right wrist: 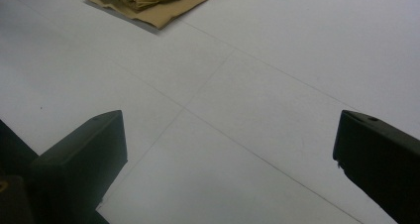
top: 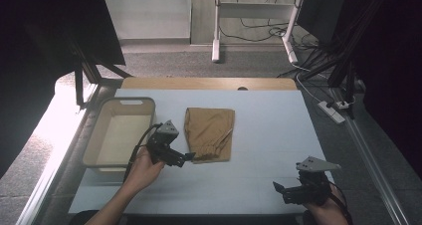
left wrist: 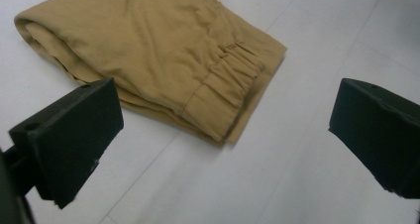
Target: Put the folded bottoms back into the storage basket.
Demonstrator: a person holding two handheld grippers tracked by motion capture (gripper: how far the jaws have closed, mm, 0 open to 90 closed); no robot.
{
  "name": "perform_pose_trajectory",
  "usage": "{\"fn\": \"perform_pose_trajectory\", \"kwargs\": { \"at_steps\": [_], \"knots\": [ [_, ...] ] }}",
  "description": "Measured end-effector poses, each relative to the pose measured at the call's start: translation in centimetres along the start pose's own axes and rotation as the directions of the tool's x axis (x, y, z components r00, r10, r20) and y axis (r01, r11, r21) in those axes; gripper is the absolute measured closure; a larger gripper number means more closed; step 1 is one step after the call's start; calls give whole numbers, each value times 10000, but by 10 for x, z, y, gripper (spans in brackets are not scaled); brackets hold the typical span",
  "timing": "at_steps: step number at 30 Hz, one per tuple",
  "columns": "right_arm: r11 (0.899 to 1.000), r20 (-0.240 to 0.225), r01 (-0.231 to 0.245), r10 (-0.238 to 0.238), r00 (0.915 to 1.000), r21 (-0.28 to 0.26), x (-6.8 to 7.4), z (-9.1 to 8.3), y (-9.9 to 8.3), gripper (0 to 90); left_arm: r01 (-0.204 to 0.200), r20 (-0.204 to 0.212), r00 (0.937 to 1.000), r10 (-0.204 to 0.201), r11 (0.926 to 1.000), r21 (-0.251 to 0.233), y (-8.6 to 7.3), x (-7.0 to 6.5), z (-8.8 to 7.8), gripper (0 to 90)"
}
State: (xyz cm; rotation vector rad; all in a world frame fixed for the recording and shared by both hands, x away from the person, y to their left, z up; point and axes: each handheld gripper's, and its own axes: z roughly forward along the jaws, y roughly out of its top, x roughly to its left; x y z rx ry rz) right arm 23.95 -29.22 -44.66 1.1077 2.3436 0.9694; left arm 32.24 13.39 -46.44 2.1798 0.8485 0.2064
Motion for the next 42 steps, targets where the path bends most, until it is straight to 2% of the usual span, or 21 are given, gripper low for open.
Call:
{"fn": "perform_pose_trajectory", "kwargs": {
  "at_steps": [4,5,6,8,11,14,19,22,25,30,31,33,34,38,42],
  "knots": [
    [10000,-1,34,-34,10000,25,0,0,0,7,83,-123,9999,-80,9996,256,3,3,12,0],
    [10000,-4,41,-41,10000,31,0,0,0,7,52,-320,9995,-41,9993,359,4,4,15,0],
    [10000,-7,44,-44,10000,36,0,0,0,7,0,-715,9974,35,9988,485,5,4,18,0],
    [10000,-16,68,-68,10000,35,0,0,0,7,63,-967,9953,-14,9987,498,6,6,22,0],
    [10000,-35,78,-78,10000,45,0,0,0,7,307,-928,9954,-253,9979,567,8,10,28,0],
    [10000,-42,92,-92,9999,38,0,0,0,7,424,-1071,9936,-350,9968,672,12,12,33,0],
    [9999,-57,127,-126,9999,40,0,0,0,7,761,-896,9934,-714,9958,508,18,15,39,0],
    [9999,-79,127,-127,9999,32,0,0,0,7,803,-925,9929,-749,9951,568,20,18,42,0],
    [9999,-82,147,-147,9999,37,1,0,0,7,875,-991,9918,-809,9941,636,19,20,46,0],
    [9998,-71,189,-188,9998,64,1,1,0,7,1190,-840,9900,-1135,9909,634,10,25,55,0],
    [9997,-66,210,-209,9998,90,1,1,0,7,1265,-676,9902,-1222,9899,643,8,27,58,0],
    [9996,-82,270,-269,9996,101,1,1,0,7,1648,-285,9862,-1632,9842,656,2,29,63,0],
    [9995,-70,305,-304,9995,102,2,1,0,7,1689,-244,9856,-1676,9832,698,1,29,65,0],
    [9989,-6,457,-457,9990,120,3,1,0,7,1500,-632,9877,-1431,9810,1234,-4,27,74,0],
    [9983,0,561,-561,9984,145,4,1,0,7,1651,-657,9854,-1568,9750,1486,-8,27,78,0]
  ]
}}
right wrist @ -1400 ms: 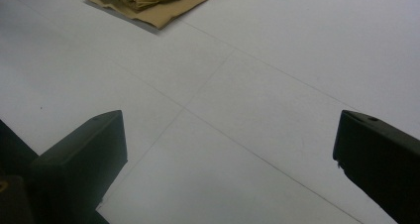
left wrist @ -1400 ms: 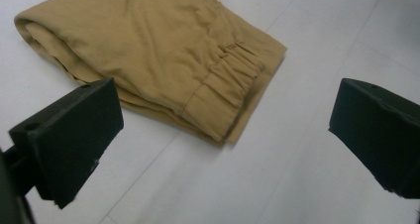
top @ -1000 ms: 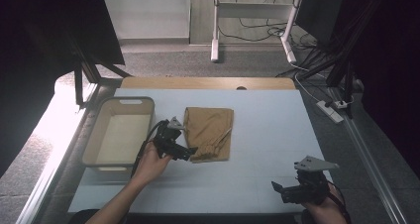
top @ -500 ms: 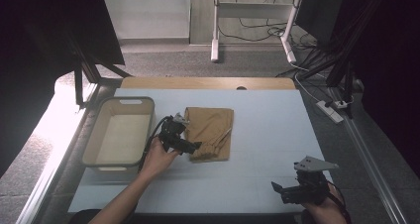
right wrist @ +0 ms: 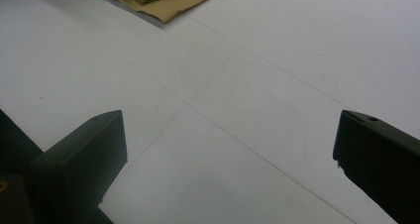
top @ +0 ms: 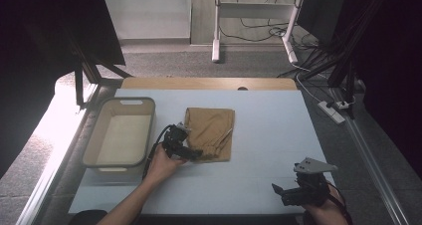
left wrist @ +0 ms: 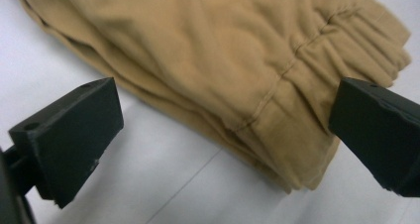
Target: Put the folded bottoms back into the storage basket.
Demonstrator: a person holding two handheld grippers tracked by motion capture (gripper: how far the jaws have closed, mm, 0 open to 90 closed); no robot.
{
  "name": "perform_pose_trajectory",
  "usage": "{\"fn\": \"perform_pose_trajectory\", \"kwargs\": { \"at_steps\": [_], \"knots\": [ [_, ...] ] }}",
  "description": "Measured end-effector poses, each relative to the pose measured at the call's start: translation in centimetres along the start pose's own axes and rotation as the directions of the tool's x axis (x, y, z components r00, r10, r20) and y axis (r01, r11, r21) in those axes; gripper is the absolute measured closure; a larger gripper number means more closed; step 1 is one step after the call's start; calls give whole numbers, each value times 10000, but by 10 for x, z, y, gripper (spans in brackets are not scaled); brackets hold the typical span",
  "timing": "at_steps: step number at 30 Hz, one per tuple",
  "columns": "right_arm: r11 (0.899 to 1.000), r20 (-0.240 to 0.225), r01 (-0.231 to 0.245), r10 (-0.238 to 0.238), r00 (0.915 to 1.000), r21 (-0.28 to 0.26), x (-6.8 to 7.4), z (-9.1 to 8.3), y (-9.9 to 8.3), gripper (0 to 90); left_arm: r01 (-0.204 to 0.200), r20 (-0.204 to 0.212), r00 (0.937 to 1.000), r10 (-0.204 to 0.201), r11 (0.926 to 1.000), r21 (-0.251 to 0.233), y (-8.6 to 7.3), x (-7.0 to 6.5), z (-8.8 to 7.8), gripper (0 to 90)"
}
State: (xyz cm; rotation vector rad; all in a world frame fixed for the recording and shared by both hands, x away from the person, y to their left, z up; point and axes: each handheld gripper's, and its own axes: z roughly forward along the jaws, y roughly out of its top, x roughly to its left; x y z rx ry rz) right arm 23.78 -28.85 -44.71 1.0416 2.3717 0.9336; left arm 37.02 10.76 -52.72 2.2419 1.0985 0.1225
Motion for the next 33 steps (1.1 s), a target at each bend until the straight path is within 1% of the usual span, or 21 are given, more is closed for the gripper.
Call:
{"fn": "perform_pose_trajectory", "kwargs": {
  "at_steps": [2,4,6,9,10,11,12,14,18,19,21,25,26,27,29,31,33],
  "knots": [
    [10000,2,13,-13,10000,3,0,0,0,7,74,-46,10000,-73,9999,104,-2,1,1,5],
    [10000,4,4,-4,10000,8,0,0,0,7,5,-24,10000,-4,9998,212,-3,2,3,34],
    [10000,16,23,-23,10000,-11,0,0,0,7,-68,-121,9999,70,9998,166,-5,1,4,36],
    [9999,23,120,-120,9999,24,1,0,0,7,-394,-382,9985,400,9991,175,-7,-4,6,41],
    [9999,28,129,-129,9999,37,1,0,0,7,-559,-510,9971,570,9982,224,-7,-7,6,46],
    [9999,44,136,-137,9999,54,1,1,0,7,-816,-685,9942,834,9963,284,-8,-10,7,55],
    [9999,41,138,-138,9999,47,2,1,0,7,-826,-635,9945,838,9963,225,-9,-12,6,79],
    [9999,47,138,-138,9999,61,2,1,0,7,-861,-558,9947,869,9961,176,-10,-15,4,156],
    [9997,49,196,-197,9998,138,2,2,1,7,-808,-411,9959,809,9967,33,-12,-20,1,319],
    [9996,34,236,-237,9997,157,3,2,1,7,-844,-511,9951,843,9964,1,-12,-22,0,381],
    [9992,50,306,-307,9995,254,3,3,2,7,-867,-482,9951,865,9962,-22,-12,-25,0,460],
    [9988,45,393,-395,9992,300,4,4,2,7,-843,-445,9955,839,9964,-86,-12,-27,-1,566],
    [9988,44,405,-406,9992,291,4,4,2,7,-774,-552,9955,767,9969,-107,-11,-27,-1,597],
    [9986,47,441,-442,9990,308,4,4,2,7,-767,-647,9950,757,9970,-116,-11,-27,-1,693],
    [9985,21,441,-442,9990,327,4,5,3,7,-825,-687,9943,819,9966,-68,-9,-28,0,749],
    [9982,33,476,-477,9989,362,5,5,3,7,-878,-781,9931,875,9961,-3,-8,-29,0,778],
    [9978,25,526,-527,9986,393,5,5,3,7,-1045,-821,9911,1047,9945,72,-6,-30,0,795]
  ]
}}
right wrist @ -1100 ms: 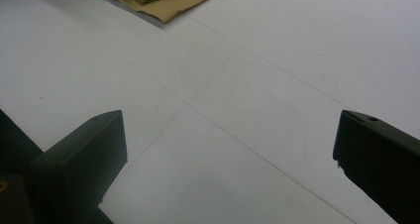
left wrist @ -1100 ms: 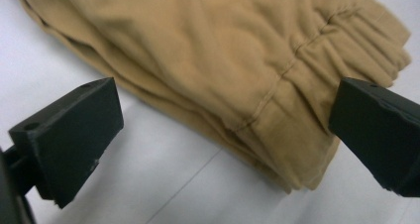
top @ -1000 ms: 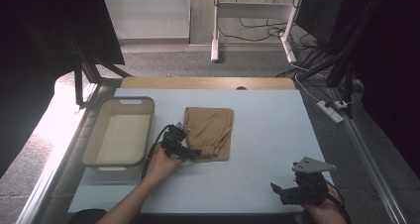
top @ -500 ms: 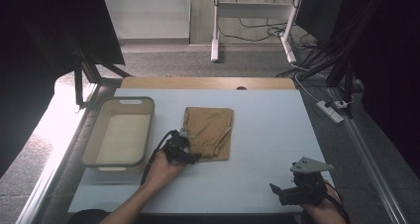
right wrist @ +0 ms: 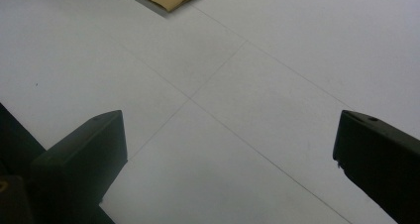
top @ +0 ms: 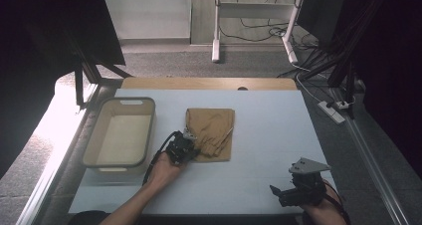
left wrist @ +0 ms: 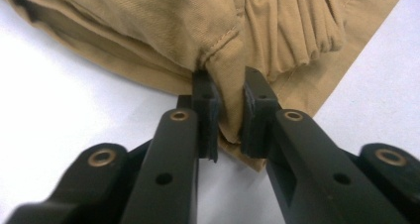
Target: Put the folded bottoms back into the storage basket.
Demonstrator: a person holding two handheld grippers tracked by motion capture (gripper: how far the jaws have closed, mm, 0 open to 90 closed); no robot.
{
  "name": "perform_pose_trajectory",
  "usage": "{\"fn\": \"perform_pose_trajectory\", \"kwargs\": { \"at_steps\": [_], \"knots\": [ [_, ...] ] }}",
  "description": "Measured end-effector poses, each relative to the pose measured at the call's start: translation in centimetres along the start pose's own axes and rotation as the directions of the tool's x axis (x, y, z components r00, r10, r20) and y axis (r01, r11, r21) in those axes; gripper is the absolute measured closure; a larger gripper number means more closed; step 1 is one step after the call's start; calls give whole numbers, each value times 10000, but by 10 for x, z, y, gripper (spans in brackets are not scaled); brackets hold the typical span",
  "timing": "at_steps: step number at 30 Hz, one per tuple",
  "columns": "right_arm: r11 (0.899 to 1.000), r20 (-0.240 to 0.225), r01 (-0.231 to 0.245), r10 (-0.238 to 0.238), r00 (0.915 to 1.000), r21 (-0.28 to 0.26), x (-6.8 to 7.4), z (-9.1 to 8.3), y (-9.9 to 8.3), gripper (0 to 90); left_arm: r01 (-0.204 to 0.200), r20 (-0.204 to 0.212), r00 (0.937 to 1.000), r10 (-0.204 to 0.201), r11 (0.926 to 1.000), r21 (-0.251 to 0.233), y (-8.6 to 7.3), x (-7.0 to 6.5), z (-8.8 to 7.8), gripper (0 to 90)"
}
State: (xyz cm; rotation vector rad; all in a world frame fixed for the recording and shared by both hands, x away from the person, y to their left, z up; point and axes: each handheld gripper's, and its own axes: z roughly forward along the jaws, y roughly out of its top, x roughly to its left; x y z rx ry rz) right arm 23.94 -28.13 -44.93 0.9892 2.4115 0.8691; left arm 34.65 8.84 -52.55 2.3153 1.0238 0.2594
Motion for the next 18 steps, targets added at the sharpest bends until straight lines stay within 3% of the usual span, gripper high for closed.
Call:
{"fn": "perform_pose_trajectory", "kwargs": {
  "at_steps": [3,8,18],
  "knots": [
    [10000,5,41,-41,10000,-24,1,0,0,7,8,317,9995,-12,9999,132,4,6,-1,807],
    [10000,16,1,-1,10000,-75,0,-1,-1,7,279,731,9970,-258,9992,-279,9,15,-8,809],
    [9999,103,89,-88,9999,-143,1,-2,-1,7,467,713,9963,-472,9989,78,10,20,-10,810]
  ]
}}
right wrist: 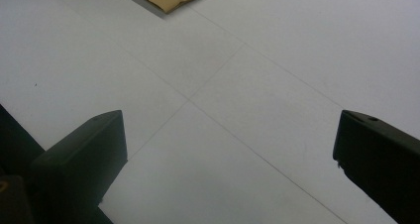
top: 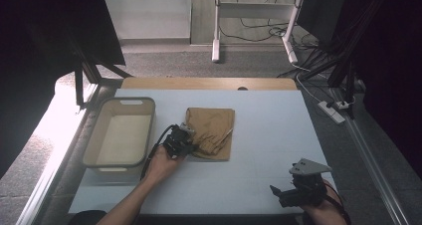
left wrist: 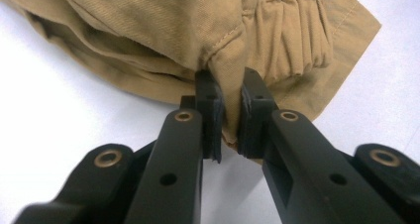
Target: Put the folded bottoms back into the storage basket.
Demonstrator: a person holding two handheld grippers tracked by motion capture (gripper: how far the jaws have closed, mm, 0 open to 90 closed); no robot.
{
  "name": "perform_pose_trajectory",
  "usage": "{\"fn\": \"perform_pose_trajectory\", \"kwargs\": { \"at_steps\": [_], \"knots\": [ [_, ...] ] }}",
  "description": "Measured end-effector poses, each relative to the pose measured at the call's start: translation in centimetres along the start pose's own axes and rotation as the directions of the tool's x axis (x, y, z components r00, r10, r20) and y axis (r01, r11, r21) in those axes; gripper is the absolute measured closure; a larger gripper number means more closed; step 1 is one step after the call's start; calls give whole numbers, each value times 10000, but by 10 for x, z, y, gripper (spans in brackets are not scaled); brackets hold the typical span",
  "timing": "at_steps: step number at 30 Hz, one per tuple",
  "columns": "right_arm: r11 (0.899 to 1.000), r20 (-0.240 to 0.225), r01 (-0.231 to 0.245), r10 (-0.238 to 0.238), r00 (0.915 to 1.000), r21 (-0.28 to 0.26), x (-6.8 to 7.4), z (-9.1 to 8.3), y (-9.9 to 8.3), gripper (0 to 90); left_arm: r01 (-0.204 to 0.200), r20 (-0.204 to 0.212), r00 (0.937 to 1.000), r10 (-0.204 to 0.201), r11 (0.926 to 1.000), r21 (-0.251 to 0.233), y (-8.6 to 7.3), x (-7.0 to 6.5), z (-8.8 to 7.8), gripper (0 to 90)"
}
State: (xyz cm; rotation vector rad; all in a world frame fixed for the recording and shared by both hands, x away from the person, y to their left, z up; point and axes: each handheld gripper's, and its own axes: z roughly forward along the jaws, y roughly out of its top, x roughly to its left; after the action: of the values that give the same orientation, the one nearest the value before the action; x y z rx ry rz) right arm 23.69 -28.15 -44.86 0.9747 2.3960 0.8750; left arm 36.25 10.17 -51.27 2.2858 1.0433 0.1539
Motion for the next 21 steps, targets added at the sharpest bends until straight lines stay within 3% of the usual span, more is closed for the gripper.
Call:
{"fn": "perform_pose_trajectory", "kwargs": {
  "at_steps": [7,11,13,15,17,18,21],
  "knots": [
    [10000,19,92,-92,10000,-17,1,0,0,7,514,287,9982,-520,9984,235,-5,7,6,791],
    [9999,19,116,-116,9999,23,1,0,0,7,389,-187,9991,-387,9992,82,-12,4,7,644],
    [9999,5,126,-126,9999,53,1,0,0,7,497,-125,9987,-496,9987,72,-12,2,8,574],
    [10000,-24,94,-94,10000,28,1,0,0,7,168,-596,9981,-155,9996,208,-11,-8,10,502],
    [9999,-27,112,-112,9999,62,1,0,0,7,456,-1066,9934,-421,9985,298,-10,-11,10,452],
    [9999,-13,127,-126,9999,53,1,0,0,7,591,-1066,9927,-558,9979,279,-10,-11,10,415],
    [9999,-8,170,-170,9999,20,2,0,0,7,736,-972,9927,-714,9971,193,-12,-8,10,436]
  ]
}}
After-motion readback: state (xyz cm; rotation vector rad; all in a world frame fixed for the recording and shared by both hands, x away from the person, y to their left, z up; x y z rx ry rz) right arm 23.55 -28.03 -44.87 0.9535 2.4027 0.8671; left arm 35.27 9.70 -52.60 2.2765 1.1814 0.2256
